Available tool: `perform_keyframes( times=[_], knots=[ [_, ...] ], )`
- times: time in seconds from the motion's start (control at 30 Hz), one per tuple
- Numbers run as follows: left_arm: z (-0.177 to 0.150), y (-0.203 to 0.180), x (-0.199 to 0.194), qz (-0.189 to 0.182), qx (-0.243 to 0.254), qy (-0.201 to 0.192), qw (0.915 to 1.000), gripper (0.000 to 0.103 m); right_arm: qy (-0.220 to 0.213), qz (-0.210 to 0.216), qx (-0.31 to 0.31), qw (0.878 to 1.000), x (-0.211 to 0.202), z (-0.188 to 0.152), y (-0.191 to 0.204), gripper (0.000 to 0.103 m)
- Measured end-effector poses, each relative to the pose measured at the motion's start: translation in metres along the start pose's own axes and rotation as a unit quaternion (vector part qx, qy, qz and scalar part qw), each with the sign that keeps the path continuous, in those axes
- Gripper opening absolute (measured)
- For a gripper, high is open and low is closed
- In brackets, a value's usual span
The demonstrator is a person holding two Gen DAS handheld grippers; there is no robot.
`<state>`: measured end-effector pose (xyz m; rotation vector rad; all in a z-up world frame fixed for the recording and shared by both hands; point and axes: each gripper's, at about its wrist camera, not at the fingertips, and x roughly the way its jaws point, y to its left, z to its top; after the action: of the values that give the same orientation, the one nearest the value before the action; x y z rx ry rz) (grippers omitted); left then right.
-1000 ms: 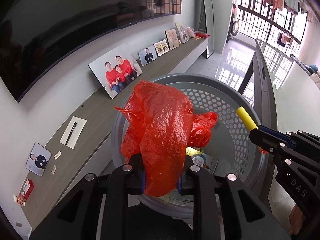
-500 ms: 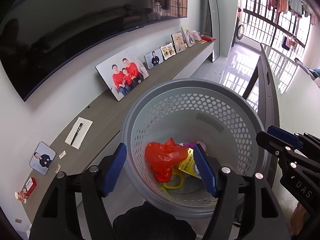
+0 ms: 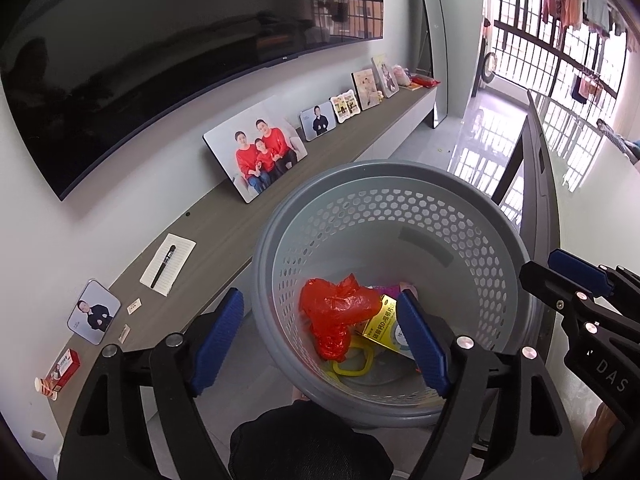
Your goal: Collect trash
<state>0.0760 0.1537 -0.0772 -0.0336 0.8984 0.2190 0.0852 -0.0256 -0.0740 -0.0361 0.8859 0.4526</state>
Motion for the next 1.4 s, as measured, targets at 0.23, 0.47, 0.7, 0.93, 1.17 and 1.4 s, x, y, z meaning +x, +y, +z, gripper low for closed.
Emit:
perform_keyframes(
  times=[0.23, 0.47, 0.7, 0.93, 1.17, 1.4],
  knots=[
    [0.000, -0.001, -0.008, 0.003, -0.001, -0.006, 1.0000, 0.083, -0.007, -0.003, 0.003, 1.000, -0.005, -0.001, -0.003, 0.049],
    [0.000, -0.002, -0.014, 0.008, 0.000, -0.011, 0.9999, 0.087, -0.011, -0.008, 0.009, 1.000, -0.010, -0.003, -0.006, 0.052],
    [0.001, -0.005, -0.019, 0.010, 0.001, -0.016, 0.9998, 0.091, -0.015, -0.010, 0.013, 1.000, -0.016, -0.006, -0.009, 0.053],
    [0.001, -0.005, -0.019, 0.008, 0.002, -0.016, 0.9998, 0.094, -0.017, -0.011, 0.018, 1.000, -0.019, -0.006, -0.010, 0.054],
    [0.001, -0.005, -0.019, 0.009, 0.002, -0.015, 0.9998, 0.094, -0.020, -0.009, 0.018, 1.000, -0.020, -0.007, -0.010, 0.055],
    [0.001, -0.005, -0.019, 0.009, 0.002, -0.015, 0.9998, 0.094, -0.021, -0.009, 0.019, 1.000, -0.021, -0.006, -0.011, 0.055]
  ],
)
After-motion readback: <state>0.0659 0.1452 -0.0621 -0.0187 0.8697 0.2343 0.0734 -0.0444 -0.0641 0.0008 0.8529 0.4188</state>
